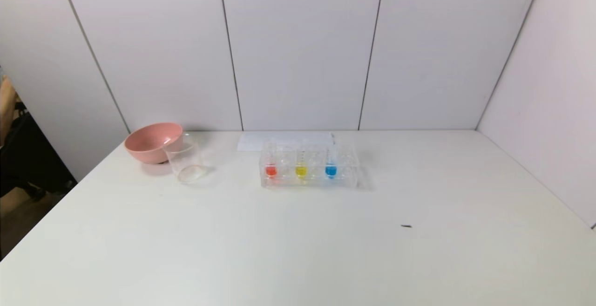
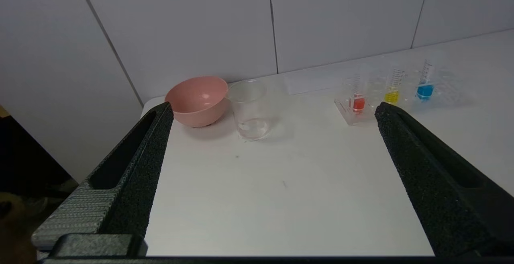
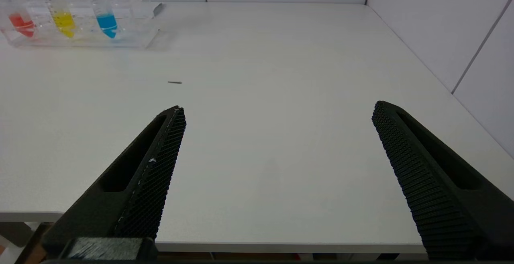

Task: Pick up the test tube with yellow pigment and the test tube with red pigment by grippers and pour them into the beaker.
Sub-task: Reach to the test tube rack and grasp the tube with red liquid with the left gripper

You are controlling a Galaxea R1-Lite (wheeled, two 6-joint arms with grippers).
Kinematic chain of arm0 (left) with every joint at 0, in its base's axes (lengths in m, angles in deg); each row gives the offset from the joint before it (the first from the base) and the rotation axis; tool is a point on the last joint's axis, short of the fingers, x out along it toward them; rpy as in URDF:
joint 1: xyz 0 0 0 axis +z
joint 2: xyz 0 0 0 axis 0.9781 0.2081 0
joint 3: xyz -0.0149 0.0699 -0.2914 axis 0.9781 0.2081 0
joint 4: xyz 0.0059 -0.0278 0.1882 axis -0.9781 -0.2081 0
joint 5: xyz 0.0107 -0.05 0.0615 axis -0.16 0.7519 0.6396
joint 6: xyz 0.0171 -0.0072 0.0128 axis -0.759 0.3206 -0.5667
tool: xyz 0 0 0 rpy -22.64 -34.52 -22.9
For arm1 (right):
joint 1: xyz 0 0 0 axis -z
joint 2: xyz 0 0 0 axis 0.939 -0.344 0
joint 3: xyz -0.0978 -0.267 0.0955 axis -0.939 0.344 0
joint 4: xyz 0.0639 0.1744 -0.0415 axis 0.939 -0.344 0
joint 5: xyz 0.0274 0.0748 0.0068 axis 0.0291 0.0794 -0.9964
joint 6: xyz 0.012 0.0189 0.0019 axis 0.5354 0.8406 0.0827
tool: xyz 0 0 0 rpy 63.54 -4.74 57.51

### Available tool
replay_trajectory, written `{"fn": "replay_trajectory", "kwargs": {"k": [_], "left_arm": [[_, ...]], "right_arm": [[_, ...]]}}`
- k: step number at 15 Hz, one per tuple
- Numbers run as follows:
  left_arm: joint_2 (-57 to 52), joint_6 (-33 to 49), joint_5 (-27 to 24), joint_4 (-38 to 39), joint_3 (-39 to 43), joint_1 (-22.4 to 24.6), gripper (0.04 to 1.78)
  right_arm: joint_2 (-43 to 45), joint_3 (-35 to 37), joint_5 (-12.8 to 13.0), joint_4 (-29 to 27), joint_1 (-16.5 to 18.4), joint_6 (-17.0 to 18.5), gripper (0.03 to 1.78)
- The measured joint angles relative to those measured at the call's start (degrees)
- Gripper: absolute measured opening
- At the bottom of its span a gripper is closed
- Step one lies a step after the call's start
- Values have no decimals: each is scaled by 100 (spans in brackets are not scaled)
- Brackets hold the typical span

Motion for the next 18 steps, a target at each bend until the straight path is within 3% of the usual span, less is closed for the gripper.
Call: {"fn": "replay_trajectory", "kwargs": {"k": [10,18], "left_arm": [[2305,569,11,1471,-352,-757,176],[3853,725,63,2756,-286,-1039,176]], "right_arm": [[0,5,0,0,0,2,170],[0,0,0,0,-2,2,170]]}}
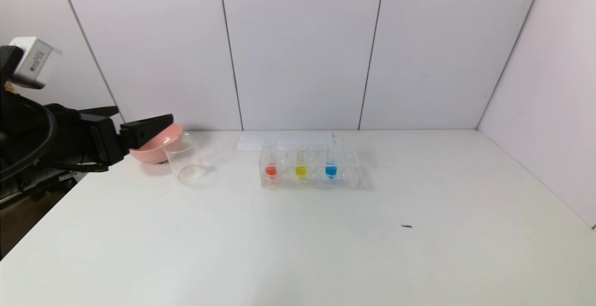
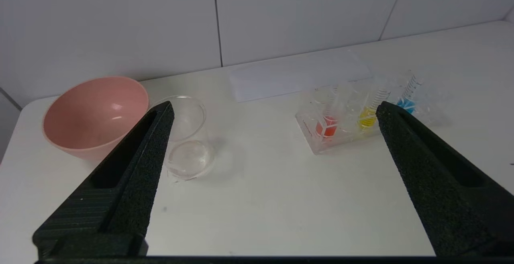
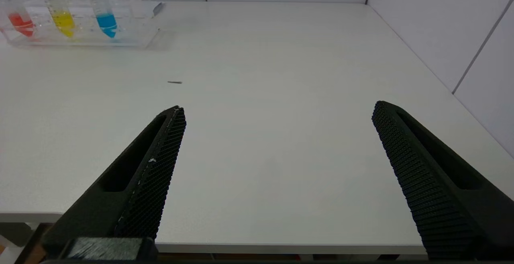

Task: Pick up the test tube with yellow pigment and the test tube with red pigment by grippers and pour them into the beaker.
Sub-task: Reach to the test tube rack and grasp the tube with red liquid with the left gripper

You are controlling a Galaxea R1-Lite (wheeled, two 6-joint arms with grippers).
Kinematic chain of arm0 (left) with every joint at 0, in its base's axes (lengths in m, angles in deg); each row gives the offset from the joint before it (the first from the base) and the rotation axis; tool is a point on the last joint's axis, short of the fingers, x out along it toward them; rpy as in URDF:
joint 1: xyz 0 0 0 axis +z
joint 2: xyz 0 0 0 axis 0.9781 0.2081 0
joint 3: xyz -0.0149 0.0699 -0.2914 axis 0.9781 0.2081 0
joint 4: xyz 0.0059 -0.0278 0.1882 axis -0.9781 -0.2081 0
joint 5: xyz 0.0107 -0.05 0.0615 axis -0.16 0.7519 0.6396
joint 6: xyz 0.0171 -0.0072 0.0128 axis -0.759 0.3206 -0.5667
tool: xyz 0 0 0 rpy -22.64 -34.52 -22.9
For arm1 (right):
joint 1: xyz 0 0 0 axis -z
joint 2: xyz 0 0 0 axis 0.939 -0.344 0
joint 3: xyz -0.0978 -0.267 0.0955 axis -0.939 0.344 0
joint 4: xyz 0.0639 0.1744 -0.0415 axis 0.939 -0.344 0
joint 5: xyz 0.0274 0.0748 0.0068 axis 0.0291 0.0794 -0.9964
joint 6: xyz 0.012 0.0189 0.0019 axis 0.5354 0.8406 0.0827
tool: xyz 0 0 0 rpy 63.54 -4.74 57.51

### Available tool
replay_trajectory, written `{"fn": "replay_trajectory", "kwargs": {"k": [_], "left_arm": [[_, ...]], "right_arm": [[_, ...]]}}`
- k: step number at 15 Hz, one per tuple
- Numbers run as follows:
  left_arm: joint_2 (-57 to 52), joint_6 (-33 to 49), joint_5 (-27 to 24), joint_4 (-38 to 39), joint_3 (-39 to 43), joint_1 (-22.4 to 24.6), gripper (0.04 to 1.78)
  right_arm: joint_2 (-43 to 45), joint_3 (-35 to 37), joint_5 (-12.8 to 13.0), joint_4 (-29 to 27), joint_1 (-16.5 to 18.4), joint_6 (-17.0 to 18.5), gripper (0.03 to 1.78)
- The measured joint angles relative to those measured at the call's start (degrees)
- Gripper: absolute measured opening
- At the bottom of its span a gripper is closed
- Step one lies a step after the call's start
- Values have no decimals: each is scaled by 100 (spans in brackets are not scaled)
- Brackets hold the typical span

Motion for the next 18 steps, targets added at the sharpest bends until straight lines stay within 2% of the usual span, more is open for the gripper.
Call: {"fn": "replay_trajectory", "kwargs": {"k": [7,18], "left_arm": [[1195,141,299,1078,34,-527,176],[2586,188,623,1874,-123,-1084,176]], "right_arm": [[0,-2,0,0,0,0,170],[0,2,0,0,2,-2,170]]}}
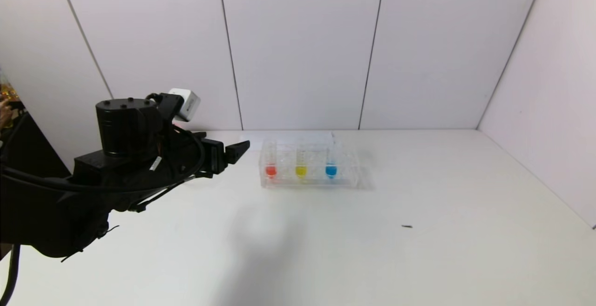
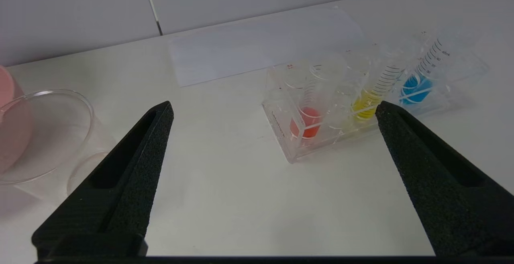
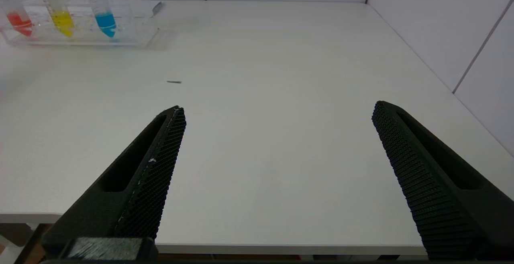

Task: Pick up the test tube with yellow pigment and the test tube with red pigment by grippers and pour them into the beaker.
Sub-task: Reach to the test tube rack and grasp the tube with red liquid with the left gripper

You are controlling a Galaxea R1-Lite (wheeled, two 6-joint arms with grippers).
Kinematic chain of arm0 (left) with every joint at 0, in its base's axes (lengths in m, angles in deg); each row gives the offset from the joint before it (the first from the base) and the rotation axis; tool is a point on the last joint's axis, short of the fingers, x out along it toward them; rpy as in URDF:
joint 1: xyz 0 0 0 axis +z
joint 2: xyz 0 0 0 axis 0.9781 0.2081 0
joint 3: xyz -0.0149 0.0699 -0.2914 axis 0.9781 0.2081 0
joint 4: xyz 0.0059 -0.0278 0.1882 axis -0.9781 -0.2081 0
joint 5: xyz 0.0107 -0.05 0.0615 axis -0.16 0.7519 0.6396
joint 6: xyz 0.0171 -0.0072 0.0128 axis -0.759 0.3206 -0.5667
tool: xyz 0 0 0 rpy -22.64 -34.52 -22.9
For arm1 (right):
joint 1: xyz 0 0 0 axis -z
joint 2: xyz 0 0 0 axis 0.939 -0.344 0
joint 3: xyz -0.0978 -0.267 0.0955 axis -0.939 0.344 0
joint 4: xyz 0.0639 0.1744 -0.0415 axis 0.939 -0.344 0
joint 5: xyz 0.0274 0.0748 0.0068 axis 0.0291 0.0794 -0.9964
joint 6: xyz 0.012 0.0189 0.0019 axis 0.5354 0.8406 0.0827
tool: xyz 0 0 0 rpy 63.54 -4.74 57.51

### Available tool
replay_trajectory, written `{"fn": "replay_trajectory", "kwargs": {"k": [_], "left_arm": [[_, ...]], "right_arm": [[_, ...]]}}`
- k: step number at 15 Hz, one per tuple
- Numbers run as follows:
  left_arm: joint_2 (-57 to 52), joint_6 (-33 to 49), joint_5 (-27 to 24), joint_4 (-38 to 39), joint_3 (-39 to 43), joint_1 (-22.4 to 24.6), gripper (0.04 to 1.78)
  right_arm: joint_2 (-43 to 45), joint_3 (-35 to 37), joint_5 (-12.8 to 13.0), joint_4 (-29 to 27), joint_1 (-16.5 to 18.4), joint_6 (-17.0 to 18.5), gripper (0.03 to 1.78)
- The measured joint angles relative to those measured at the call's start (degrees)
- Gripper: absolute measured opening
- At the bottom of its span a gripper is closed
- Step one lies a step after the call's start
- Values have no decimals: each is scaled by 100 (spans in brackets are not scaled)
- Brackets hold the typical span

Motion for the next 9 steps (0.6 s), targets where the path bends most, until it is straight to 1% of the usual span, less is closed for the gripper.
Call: {"fn": "replay_trajectory", "kwargs": {"k": [5,9], "left_arm": [[430,4,94,345,-89,-173,176],[887,-2,263,667,-234,-366,176]], "right_arm": [[0,0,0,0,0,2,170],[0,-2,0,0,-2,0,170]]}}
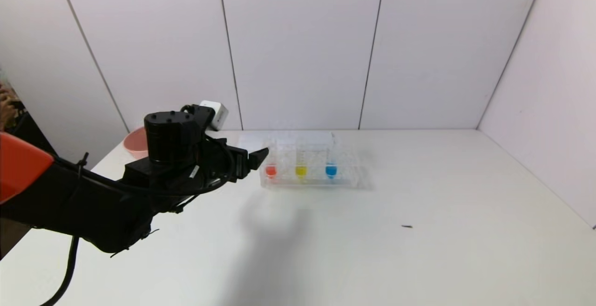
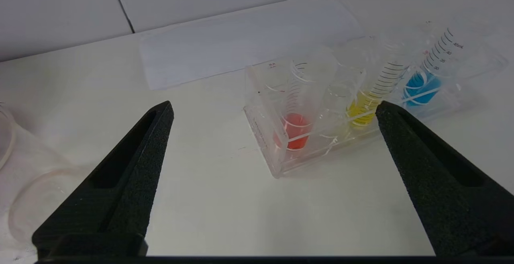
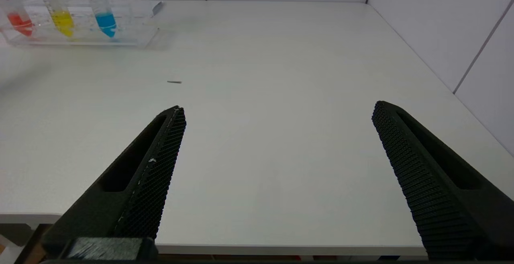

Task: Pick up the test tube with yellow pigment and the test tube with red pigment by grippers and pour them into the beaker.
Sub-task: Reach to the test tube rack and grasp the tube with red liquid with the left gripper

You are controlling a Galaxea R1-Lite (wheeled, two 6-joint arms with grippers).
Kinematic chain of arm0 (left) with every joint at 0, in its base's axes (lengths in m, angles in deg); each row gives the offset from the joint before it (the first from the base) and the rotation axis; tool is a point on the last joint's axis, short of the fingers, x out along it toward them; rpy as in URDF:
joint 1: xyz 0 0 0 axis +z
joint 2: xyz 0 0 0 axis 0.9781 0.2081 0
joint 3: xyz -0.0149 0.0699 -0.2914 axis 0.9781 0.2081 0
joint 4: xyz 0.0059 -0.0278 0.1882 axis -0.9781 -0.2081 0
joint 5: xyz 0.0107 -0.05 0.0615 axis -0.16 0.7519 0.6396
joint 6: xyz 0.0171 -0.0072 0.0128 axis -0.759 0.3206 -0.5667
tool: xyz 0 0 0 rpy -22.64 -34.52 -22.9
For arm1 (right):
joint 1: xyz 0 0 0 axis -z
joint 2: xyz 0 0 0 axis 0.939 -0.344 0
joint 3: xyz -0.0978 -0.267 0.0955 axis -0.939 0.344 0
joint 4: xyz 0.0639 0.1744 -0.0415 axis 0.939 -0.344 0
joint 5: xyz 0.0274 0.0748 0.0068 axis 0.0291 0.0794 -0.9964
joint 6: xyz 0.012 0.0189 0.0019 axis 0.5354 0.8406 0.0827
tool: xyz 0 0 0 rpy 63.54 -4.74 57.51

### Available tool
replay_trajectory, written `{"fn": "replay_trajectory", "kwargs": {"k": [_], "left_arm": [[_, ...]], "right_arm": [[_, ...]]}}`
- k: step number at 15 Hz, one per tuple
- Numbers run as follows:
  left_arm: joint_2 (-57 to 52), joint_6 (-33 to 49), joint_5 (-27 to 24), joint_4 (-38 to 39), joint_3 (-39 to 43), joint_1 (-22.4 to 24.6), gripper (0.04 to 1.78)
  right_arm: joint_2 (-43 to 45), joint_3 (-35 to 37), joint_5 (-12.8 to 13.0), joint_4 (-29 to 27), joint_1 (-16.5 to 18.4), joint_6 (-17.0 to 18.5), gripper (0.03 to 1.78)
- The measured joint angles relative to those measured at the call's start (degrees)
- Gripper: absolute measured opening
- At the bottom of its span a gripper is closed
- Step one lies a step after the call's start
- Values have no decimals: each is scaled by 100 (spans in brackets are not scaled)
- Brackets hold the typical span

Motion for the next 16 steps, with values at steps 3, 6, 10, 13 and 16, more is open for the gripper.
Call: {"fn": "replay_trajectory", "kwargs": {"k": [3,6,10,13,16], "left_arm": [[364,-11,152,425,-65,-106,176],[712,-13,393,913,-102,-202,176],[1003,-22,489,1084,-161,-238,176],[1145,-22,489,1117,-221,-244,176],[1268,-22,497,1117,-323,-257,176]], "right_arm": [[0,0,0,0,2,0,170],[0,0,0,0,0,2,170],[0,0,0,0,0,2,170],[0,0,0,0,0,2,170],[0,0,0,0,0,2,170]]}}
